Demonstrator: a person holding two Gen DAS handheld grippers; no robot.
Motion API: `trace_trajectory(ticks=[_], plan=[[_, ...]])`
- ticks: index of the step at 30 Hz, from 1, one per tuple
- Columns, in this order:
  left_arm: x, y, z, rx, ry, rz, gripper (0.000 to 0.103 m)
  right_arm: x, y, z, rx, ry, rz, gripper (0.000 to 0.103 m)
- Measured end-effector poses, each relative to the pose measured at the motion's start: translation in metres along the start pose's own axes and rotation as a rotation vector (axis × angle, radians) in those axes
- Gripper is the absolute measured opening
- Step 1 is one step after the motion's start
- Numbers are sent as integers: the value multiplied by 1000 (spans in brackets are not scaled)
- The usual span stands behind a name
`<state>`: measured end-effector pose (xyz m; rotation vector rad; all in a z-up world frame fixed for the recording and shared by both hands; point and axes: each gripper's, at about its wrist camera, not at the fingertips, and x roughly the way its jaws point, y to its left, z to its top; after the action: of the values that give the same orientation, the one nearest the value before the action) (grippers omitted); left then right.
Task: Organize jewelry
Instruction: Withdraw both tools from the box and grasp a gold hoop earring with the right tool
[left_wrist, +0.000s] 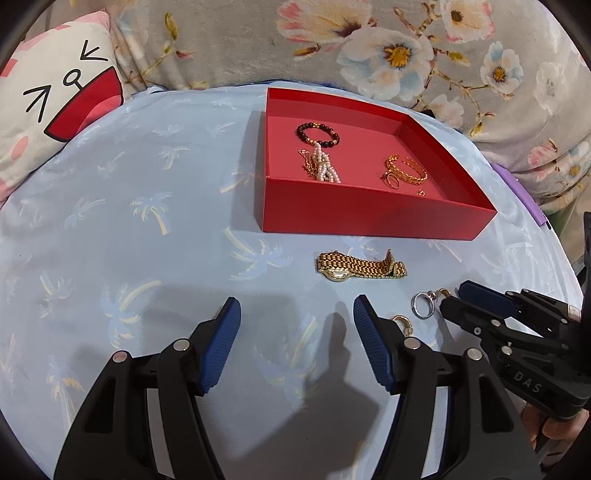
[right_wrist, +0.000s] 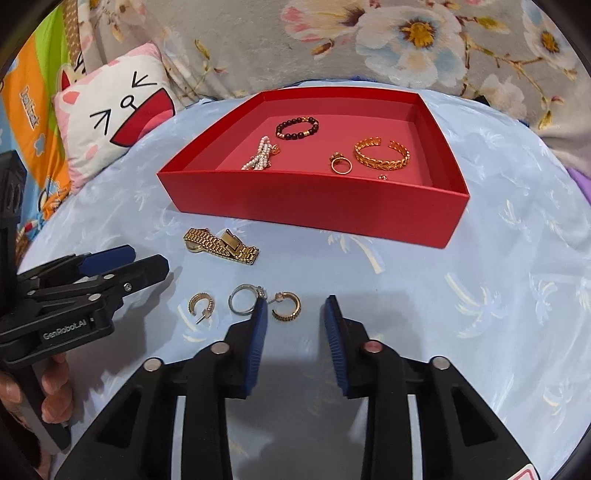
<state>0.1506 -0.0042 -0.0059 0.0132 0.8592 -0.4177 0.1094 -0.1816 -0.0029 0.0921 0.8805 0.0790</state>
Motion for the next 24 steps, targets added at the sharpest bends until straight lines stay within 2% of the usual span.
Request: trace_trajectory(ticks=[5,10,14,18,24], plan=[[1,0,1,5,-1,3,61,2,6,1,-40,3,-21,15],[0,-2,1,15,-8,-18,61,-1,-1,-2,-14,0,-13,15],[-5,-16,-1,65,-35,-31,61,-8,-14,-8,37,-7,-15,15],[0,-39,-4,96,5,-91,61,-17,-30,-14,96,-10,-20,15],[11,-76,-3,187,18,-95,61,-25,-46,-19,164,-21,-23,15]])
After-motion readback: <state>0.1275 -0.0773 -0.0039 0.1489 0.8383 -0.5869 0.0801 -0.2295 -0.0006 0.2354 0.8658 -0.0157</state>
